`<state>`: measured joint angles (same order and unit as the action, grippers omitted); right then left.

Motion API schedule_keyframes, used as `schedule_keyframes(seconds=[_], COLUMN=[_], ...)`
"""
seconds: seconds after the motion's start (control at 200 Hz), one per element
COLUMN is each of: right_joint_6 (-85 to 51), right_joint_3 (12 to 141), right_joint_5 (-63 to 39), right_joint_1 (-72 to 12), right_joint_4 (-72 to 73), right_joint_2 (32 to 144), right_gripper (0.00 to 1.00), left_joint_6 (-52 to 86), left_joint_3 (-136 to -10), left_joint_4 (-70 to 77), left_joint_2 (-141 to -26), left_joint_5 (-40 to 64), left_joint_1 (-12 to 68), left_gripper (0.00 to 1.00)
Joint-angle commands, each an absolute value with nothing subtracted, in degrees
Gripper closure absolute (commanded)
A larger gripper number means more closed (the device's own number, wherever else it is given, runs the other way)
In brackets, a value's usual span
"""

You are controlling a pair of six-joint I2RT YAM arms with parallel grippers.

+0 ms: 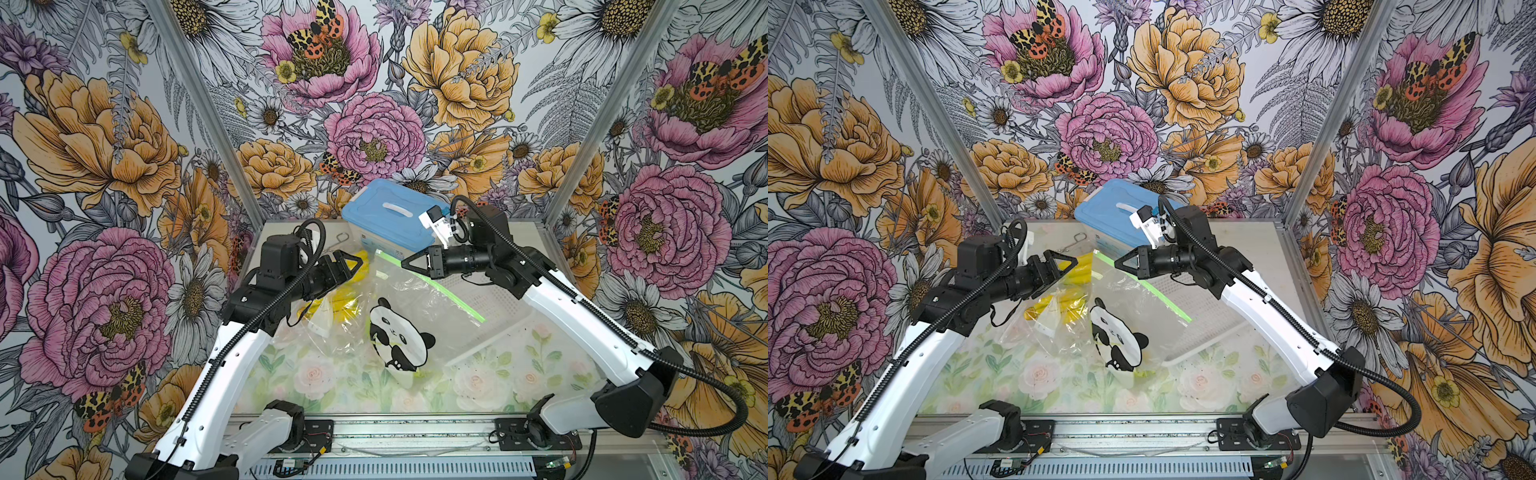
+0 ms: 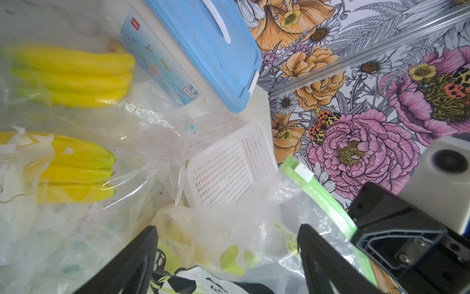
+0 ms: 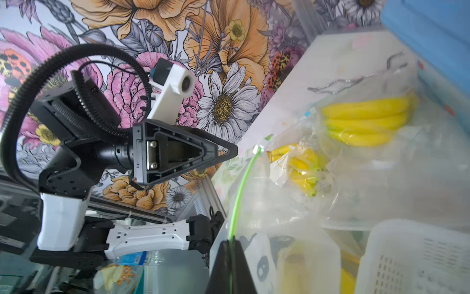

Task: Open the zip-top bag and take out the banana
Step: Pick up the zipper food storage bag at the center of the board.

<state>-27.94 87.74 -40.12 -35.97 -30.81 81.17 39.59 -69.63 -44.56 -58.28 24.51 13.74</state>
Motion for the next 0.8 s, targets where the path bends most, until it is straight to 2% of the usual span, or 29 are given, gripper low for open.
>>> schedule_keyframes(seconds=[0.0, 0.25, 0.515, 0.795], right_joint_6=[-9.46, 5.65, 10.45, 11.29], right_joint_3=[90.22, 87.95, 87.54, 91.72], right_joint_5=[-33.89, -33.70, -37.48, -36.50], right_joint_1=[-38.63, -39.64, -39.38, -40.35], right_joint_4=[-29.39, -29.27, -29.52, -29.51], right_joint_2=[78.47, 77.23, 74.53, 73.93], right_gripper=[1.00, 1.00, 1.00, 1.00], left_joint_6=[36.60, 26.31, 11.61, 7.99], left_joint_3=[-72.42, -71.65, -66.56, -69.39], left_joint_4=[-42.08, -38.25, -28.67, -24.32], left_joint_2=[-55.54, -52.32, -52.45, -54.85], left_joint_5=[27.15, 34.13, 46.59, 49.12], left_joint_1=[12.15, 11.34, 11.12, 9.71], left_gripper=[0.11, 0.07, 0.07, 0.07])
